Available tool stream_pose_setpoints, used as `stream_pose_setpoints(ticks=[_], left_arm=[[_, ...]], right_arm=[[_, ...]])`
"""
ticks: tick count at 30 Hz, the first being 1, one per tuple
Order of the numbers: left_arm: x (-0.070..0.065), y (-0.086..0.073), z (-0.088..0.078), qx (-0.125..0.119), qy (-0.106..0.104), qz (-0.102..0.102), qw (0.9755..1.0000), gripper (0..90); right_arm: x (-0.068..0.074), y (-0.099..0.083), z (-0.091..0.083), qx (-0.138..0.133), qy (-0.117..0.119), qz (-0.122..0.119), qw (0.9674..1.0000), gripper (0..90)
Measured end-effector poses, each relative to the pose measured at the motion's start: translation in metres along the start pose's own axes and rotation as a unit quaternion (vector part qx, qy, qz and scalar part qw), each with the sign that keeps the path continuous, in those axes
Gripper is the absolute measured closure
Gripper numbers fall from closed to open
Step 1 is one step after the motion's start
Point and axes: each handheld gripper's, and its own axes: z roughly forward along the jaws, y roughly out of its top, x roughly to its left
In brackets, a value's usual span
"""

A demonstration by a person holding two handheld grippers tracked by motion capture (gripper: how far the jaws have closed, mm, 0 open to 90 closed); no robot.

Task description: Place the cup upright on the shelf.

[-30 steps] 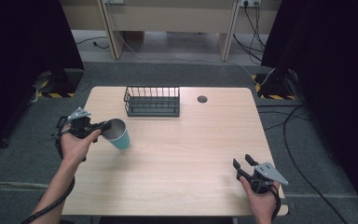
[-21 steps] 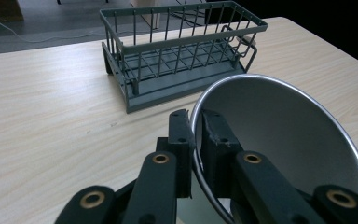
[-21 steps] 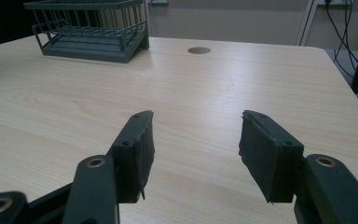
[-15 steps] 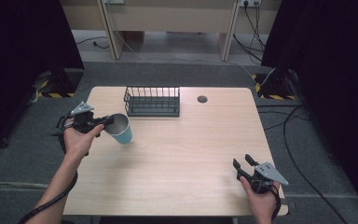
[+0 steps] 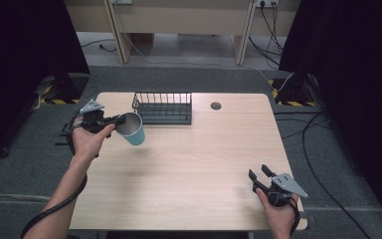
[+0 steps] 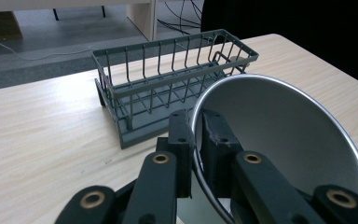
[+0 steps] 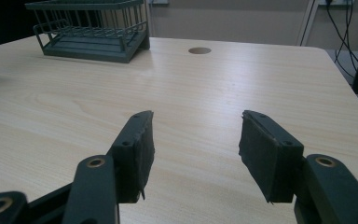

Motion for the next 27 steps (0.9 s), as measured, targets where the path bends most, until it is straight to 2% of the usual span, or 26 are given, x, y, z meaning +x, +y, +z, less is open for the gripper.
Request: stream_pose_setpoints(ticks=[21,27], left_arm=[[-0.005,0.031,0.010,-0.012,-0.002,0.011,0.9999,82.5],[-0.003,0.037,0.016,-0.010,-0.001,0.004,0.9999,82.4]], right_arm=[[0.001,-0.001,0.001,0.000,0.003,-0.001,1.0000,45.1],[0.000,-0.001,0.001,0.000,0.002,0.000,1.0000,45.1]])
